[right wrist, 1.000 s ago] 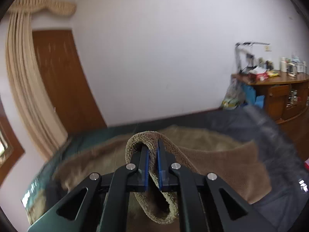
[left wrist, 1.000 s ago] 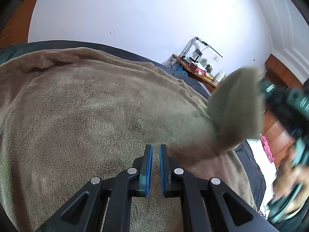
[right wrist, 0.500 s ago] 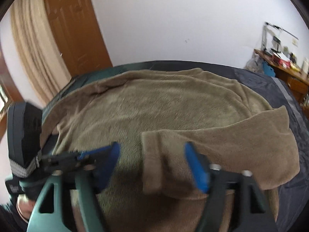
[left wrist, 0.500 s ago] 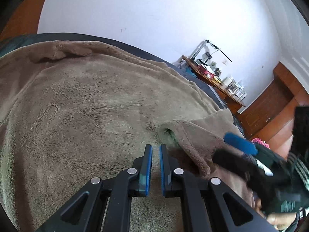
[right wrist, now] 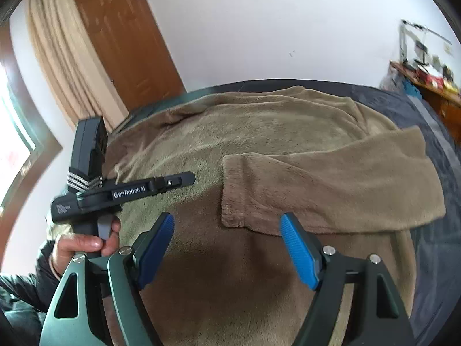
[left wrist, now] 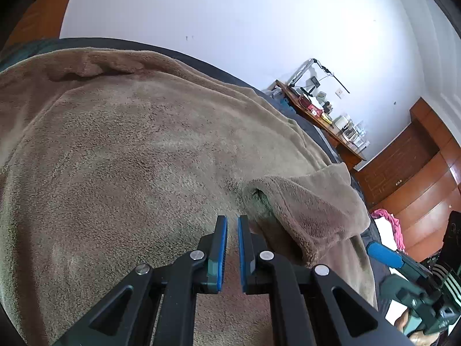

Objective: Fold clothes

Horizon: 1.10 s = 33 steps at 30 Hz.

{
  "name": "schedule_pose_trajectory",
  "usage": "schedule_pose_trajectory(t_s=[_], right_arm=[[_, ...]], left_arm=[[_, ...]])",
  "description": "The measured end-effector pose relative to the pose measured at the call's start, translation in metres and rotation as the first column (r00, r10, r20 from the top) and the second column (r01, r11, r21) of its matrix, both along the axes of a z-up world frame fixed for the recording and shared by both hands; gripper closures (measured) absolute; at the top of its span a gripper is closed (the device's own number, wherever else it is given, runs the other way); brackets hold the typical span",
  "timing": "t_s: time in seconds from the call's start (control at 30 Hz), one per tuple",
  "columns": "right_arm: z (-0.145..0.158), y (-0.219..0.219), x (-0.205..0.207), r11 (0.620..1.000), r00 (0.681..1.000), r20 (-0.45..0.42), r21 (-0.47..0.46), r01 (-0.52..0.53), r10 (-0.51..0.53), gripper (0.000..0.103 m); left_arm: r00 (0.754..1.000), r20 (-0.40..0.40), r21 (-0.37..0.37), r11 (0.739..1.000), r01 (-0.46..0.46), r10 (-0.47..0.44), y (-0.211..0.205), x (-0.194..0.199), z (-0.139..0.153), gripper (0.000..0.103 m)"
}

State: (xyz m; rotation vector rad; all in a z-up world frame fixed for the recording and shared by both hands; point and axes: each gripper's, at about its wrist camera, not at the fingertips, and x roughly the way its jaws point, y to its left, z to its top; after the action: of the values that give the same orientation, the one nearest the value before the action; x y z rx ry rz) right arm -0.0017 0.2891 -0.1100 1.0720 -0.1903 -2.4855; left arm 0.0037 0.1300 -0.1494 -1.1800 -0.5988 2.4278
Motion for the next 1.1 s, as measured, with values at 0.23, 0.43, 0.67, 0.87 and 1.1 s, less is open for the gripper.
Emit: schedule_pose_trajectory(t_s=[0.23,0.43,0.67,0.87,1.1], right_arm=[[-0.014,0.012,-0.009,0.994,0.995,0.035,0.057,0.093,-0.095,0.023],[-0.03,0.003,-0.003,0.996,0.998,0.04,0.069,0.051,-0.054,0.023],[-0.039,0.016,0.002,0.997,0.997,0.023,-0.001,0.073,-0.073,0.023],[-0.049,0.035,0.005,0.989,0.995,0.03,-0.106,0.1,-0.097,0.023],[-0.053,0.062,0.003,0.957,0.99,0.055,-0.256,0.137,-0.127,0.022]], left_arm=[[0.989,0.038,0.244,0.961,0.127,-0.141,0.003,-0.004,-0.006,0.095],[0.978,0.09,0.403,0.905,0.138,-0.189,-0.002,-0.012,-0.013,0.095],[0.966,0.14,0.42,0.897,0.14,-0.216,0.018,-0.019,0.004,0.095],[0.961,0.232,0.21,0.973,0.099,-0.148,0.045,-0.032,0.016,0.095],[0.953,0.29,0.134,0.99,0.047,-0.084,0.051,-0.03,0.02,0.095]])
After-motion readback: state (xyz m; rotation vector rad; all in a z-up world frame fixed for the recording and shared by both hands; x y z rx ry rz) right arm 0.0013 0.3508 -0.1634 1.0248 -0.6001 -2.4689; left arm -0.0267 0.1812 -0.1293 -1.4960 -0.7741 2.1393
